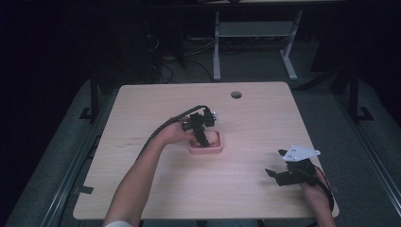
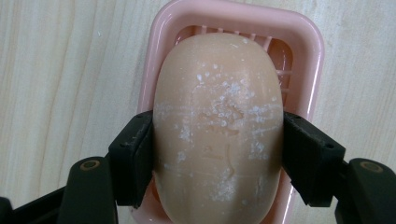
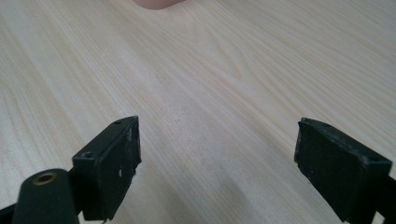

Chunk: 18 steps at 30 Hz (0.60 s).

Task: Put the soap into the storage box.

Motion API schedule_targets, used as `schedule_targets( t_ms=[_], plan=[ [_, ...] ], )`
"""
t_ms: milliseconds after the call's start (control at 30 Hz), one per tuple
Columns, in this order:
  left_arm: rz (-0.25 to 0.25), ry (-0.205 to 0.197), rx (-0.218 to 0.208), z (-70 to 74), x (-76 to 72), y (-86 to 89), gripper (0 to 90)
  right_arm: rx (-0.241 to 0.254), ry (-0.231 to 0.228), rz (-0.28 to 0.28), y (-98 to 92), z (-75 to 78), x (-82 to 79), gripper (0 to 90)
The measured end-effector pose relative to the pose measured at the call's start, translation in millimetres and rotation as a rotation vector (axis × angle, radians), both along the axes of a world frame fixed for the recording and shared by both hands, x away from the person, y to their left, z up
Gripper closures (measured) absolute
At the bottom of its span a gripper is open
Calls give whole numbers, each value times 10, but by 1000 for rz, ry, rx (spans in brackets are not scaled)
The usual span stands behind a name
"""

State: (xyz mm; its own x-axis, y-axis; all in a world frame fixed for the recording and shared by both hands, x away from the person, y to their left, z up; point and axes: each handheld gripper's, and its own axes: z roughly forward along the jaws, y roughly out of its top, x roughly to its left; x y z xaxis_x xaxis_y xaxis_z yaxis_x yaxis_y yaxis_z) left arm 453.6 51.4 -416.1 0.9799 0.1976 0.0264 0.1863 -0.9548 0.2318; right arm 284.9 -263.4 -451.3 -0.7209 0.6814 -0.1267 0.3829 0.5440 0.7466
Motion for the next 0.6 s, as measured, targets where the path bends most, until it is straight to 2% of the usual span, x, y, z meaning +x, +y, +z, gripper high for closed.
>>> schedule_targets(
  t_ms=[67, 100, 167, 600],
  plan=[
    [1, -8, -13, 14, -1, 1, 288, 0, 1, 0, 1, 0, -1, 140],
    [3, -8, -35, 53, -5, 4, 285, 0, 1, 0, 2, -1, -2, 140],
    [3, -18, -44, 82, -24, 1, 274, -1, 2, 3, 1, -2, 0, 140],
    [1, -17, -45, 151, -78, 38, 268, 0, 6, 2, 5, -4, 0, 140]
  ],
)
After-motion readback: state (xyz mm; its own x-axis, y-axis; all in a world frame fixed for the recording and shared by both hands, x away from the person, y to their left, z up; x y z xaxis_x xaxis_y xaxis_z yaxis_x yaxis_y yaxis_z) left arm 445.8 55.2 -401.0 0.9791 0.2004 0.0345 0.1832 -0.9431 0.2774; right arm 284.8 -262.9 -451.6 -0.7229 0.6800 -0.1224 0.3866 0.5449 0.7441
